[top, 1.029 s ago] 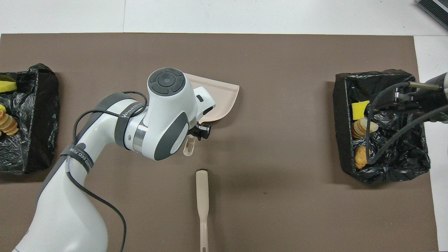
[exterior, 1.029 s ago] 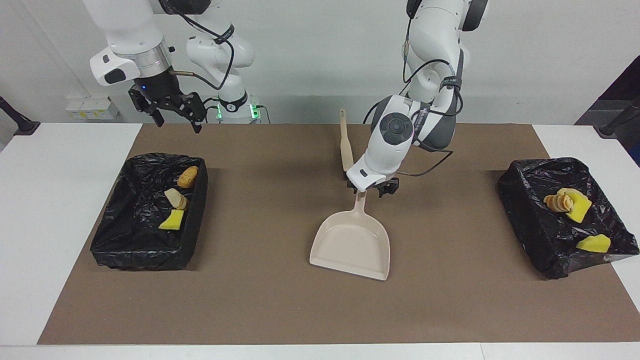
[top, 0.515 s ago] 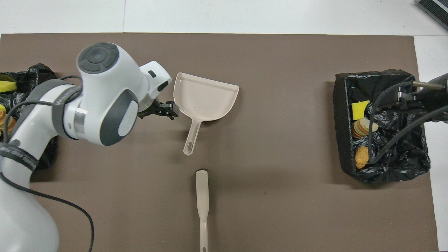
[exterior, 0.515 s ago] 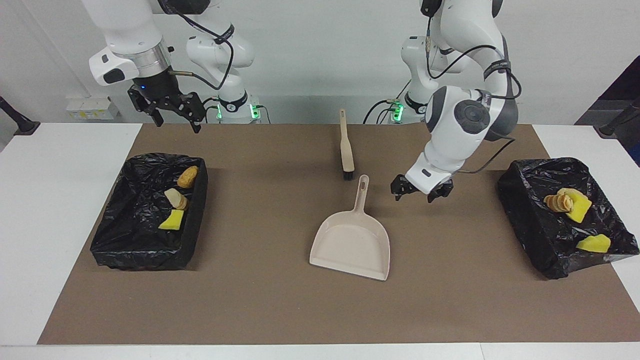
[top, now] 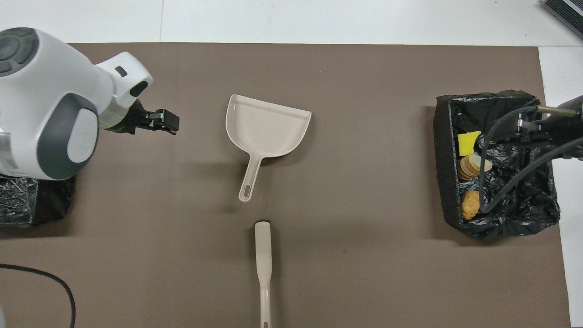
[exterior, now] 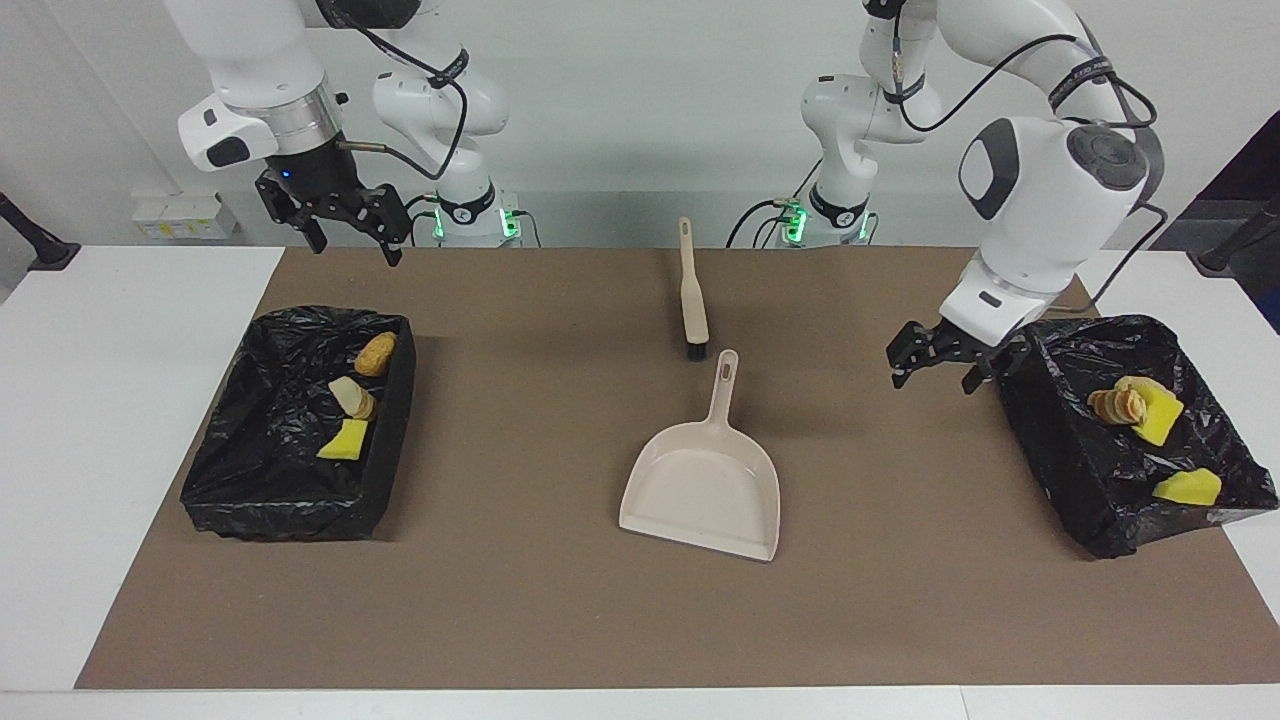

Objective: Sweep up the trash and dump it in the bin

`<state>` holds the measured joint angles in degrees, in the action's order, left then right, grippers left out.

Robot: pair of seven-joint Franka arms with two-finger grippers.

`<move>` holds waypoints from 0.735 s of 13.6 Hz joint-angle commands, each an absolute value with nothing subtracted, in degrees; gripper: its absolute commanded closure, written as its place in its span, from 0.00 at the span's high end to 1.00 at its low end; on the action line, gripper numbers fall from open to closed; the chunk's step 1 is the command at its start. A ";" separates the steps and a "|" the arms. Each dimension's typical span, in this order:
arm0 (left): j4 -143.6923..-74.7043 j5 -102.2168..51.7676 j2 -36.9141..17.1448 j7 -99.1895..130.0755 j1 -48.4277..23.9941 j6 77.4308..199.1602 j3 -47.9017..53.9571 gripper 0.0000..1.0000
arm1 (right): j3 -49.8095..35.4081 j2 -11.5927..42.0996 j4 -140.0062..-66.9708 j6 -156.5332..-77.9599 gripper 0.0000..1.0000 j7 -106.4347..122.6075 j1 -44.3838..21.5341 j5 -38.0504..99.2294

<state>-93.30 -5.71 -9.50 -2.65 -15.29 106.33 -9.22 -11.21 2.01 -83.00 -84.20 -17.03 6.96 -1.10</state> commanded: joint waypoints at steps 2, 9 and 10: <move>-93.78 -5.27 -7.30 -7.12 -10.99 102.66 -8.96 1.00 | -11.43 0.70 -84.46 -84.55 1.00 -15.56 7.91 0.09; -93.17 -4.75 -5.71 -6.50 -10.64 100.02 -9.31 1.00 | -11.43 0.70 -84.46 -84.55 1.00 -15.56 7.91 0.09; -92.56 -4.66 -5.36 -6.50 -10.55 98.71 -9.93 1.00 | -11.43 0.70 -84.46 -84.55 1.00 -15.56 7.91 0.09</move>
<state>-93.24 -5.67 -6.49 -6.76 -10.82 101.16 -9.35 -11.21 2.00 -83.00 -84.20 -17.03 6.96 -1.10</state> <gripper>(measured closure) 0.000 0.000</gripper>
